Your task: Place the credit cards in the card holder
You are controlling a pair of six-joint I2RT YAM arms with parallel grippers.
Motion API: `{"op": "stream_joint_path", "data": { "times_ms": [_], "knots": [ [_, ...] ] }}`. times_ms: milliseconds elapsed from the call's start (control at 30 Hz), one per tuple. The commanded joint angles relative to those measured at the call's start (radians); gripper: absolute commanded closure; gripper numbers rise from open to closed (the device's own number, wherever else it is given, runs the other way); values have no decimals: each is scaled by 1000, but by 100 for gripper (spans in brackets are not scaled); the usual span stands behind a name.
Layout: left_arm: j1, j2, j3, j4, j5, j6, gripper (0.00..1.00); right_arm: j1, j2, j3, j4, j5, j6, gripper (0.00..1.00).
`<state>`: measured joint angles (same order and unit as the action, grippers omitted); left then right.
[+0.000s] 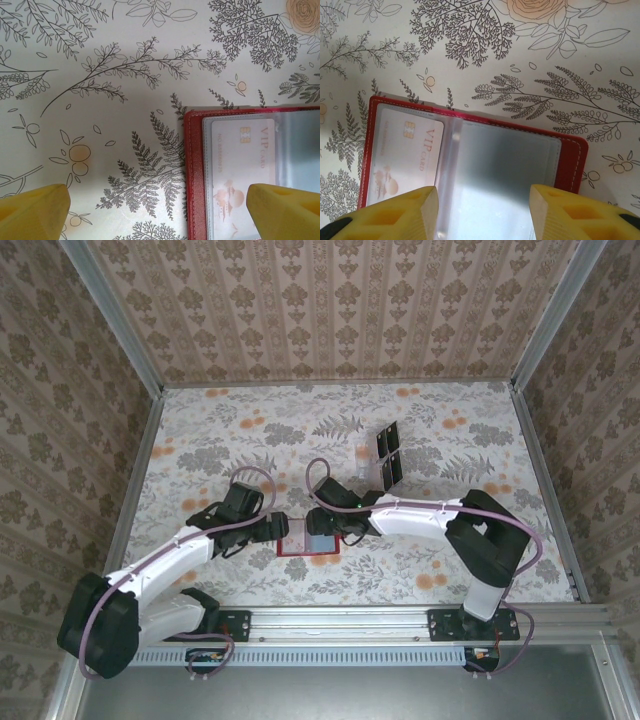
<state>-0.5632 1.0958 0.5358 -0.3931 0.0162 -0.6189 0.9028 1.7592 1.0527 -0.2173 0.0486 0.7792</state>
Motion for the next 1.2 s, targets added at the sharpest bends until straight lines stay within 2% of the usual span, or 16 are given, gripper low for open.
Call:
{"op": "stream_joint_path", "data": {
  "times_ms": [0,333,800,967,1167],
  "knots": [
    [-9,3,-8,16,8,-21,0,-1,33,30,-41,16,-22,48],
    [-13,4,-17,28,8,-18,0,-3,75,43,-62,23,-20,47],
    [-36,-6,-39,66,26,-4,0,-15,127,-8,132,-138,130,47],
    [-62,-29,-56,83,24,1,0,-20,135,-18,162,-145,173,47],
    [-136,-90,-106,119,-3,-23,0,-24,115,-38,171,-125,210,47]
  ]
}}
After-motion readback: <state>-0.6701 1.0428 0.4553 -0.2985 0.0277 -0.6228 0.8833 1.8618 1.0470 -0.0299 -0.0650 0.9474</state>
